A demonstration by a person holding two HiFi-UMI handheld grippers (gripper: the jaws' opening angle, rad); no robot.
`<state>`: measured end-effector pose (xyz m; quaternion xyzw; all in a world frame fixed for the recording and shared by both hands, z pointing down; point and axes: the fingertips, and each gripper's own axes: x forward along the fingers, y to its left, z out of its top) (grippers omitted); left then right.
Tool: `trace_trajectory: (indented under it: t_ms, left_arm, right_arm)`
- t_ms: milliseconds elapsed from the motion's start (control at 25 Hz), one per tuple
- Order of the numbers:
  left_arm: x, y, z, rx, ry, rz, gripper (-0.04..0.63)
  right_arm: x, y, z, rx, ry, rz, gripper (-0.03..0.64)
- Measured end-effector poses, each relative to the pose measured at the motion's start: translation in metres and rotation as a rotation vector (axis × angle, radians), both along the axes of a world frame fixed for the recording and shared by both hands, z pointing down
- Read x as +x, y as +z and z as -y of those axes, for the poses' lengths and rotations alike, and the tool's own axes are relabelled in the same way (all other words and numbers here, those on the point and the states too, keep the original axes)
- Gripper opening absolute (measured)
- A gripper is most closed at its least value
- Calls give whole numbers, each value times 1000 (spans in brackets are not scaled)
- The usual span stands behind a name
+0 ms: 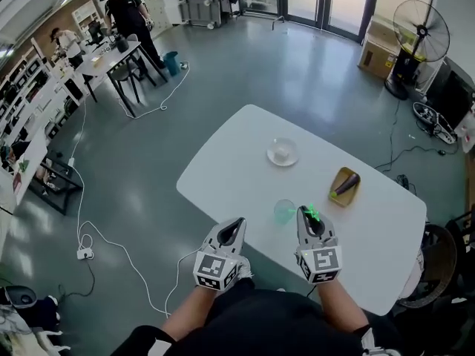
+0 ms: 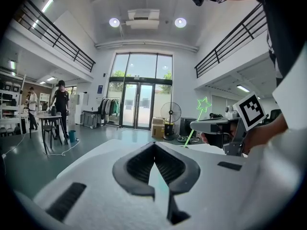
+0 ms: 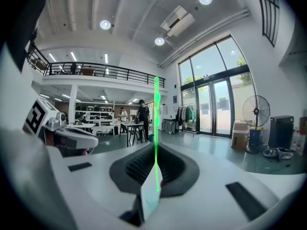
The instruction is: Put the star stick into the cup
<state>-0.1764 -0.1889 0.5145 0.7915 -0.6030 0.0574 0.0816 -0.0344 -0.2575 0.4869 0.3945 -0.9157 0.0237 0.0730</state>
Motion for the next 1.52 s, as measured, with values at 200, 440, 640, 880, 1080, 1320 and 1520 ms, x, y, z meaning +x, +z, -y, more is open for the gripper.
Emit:
trace_trajectory:
  t_ms: [200, 440, 640, 880, 1080, 1320, 1520]
  left_arm:
    - [-13, 6, 33, -11, 89, -6, 6]
    - [-27, 14, 59, -30, 175, -24, 6]
    - [-25, 24, 69, -47, 244, -26, 6]
    - [-24, 30, 81, -71, 255, -25, 6]
    - [-22, 36, 87, -94, 231, -26, 6]
    - [-17, 48, 97, -118, 214, -25, 6]
    - [-11, 56, 98, -141, 210, -19, 6]
  right_arm:
    - [-13, 24, 20, -57, 69, -29, 18]
    - [-20, 42, 36, -109, 165, -38, 18]
    - [-23, 61, 44, -160, 208, -47, 18]
    - [-23, 76, 55, -247, 210, -23, 18]
    - [-23, 91, 58, -305, 199, -13, 18]
    - [-20, 107, 64, -340, 187, 6, 18]
    - [-19, 117, 68, -380, 162, 38, 20]
